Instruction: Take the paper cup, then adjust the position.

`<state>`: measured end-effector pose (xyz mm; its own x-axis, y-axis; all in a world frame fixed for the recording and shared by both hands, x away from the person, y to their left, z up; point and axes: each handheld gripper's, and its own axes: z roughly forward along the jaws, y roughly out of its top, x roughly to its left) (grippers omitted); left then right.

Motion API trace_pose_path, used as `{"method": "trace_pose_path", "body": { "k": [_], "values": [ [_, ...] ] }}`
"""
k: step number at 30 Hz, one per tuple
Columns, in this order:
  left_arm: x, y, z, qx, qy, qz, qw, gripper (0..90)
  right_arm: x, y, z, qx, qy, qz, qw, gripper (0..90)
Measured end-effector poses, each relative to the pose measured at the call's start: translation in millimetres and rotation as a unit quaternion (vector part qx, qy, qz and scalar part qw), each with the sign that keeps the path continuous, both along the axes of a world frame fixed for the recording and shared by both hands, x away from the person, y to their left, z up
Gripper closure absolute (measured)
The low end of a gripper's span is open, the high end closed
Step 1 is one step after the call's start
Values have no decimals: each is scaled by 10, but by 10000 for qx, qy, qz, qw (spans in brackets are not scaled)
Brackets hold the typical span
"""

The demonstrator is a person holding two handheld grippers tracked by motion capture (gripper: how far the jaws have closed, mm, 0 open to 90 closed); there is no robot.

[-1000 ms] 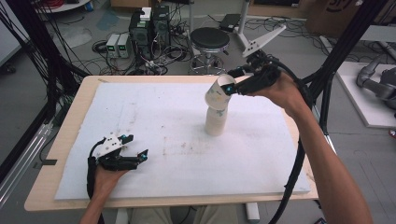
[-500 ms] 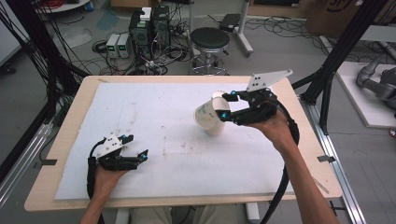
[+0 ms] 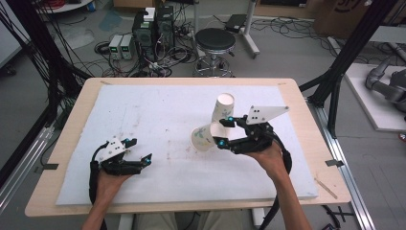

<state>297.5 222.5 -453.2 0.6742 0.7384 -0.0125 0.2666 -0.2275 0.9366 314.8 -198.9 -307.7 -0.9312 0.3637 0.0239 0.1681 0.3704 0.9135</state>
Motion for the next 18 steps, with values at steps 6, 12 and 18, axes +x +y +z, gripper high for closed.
{"method": "trace_pose_path", "body": {
  "k": [6, 12, 18],
  "values": [
    [-6, -4, 0, 23, -38, -1, 10000, 158, -44, 45, -108, 88, -53, 71, 9999, 385],
    [-13, -8, -1, 30, -62, 10, 10000, 158, -45, 34, -113, 101, -77, 93, 9999, 385],
    [-8, -5, 1, 34, -50, 4, 10000, 158, -42, 27, -130, 47, -34, 101, 9999, 385]
  ]
}}
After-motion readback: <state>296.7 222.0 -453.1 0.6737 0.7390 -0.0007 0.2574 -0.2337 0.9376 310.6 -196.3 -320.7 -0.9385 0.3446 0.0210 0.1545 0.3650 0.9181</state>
